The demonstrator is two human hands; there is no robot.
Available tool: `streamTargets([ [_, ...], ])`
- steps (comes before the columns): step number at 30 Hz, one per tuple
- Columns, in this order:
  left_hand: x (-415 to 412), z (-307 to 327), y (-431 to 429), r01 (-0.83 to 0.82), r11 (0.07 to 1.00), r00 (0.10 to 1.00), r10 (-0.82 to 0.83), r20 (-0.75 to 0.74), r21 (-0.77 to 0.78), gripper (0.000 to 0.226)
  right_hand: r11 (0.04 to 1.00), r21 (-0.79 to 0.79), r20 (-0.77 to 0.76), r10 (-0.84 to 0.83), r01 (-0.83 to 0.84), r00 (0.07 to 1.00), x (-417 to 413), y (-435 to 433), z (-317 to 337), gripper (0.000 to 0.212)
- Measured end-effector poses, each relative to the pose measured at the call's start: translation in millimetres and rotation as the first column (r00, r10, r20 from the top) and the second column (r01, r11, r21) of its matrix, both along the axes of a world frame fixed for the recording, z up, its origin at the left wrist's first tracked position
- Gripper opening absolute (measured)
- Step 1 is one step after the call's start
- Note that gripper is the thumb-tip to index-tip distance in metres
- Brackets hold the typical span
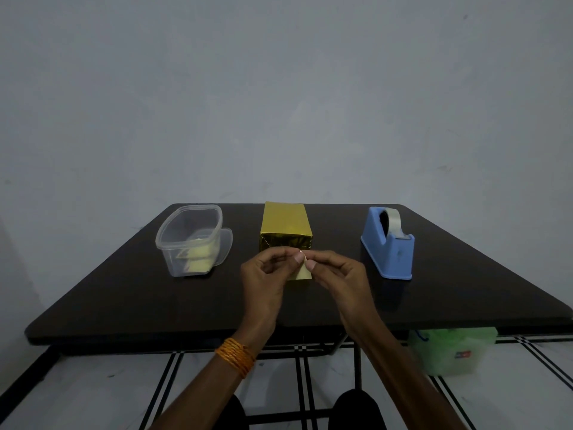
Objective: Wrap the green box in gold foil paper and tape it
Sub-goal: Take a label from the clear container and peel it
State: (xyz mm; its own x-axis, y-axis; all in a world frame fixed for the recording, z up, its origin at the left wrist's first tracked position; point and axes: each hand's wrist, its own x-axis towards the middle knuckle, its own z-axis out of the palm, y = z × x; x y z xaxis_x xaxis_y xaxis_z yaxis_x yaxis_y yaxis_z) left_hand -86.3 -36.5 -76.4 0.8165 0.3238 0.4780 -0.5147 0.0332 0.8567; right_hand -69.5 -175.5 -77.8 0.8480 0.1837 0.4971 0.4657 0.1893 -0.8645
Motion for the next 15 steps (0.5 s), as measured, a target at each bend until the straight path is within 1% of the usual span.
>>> streamTargets([
  [8,0.7,-1.7,3.8,0.039,0.999,0.999,-0.040,-0.023,-0.019,0.012,1.000,-0.002,-0.003,0.016,-0.016,1.000,0.2,1.0,-2.5,0.021],
  [15,-1.2,-0.5,1.7,0.107,0.988,0.990,-0.116,-0.075,-0.113,0.014,1.000,-0.018,0.034,-0.002,0.003,0.999,0.7,-0.3,-2.6,0.020],
])
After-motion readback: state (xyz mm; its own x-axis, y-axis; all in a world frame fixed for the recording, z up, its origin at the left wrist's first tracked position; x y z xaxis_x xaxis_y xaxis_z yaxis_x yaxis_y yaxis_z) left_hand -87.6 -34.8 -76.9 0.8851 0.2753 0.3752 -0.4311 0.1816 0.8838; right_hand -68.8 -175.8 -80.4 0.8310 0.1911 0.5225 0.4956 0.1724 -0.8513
